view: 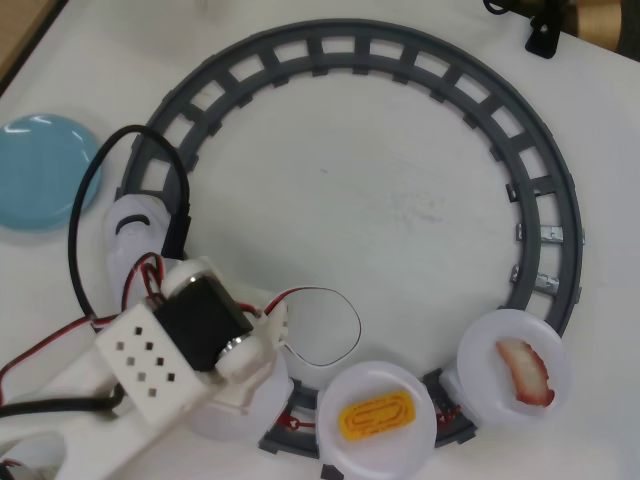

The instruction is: Pick up the sushi from the Shinkansen and put it on the blue dish

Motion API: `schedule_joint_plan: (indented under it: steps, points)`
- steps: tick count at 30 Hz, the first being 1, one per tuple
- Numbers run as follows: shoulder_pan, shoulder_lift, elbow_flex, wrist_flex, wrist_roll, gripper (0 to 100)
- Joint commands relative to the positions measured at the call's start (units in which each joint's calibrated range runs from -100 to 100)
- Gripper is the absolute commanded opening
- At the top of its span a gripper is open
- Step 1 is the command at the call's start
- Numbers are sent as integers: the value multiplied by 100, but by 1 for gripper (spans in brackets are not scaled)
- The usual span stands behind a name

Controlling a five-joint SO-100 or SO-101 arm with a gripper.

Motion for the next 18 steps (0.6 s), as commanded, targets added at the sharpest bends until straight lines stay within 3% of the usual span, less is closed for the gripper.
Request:
schedule_joint_plan:
  steps: [1, 10, 18]
  points:
    - [-179, -136, 115, 100, -207, 24]
    - [-1121, -1496, 1611, 83, -646, 24]
    - [-1209, -1612, 2098, -155, -970, 24]
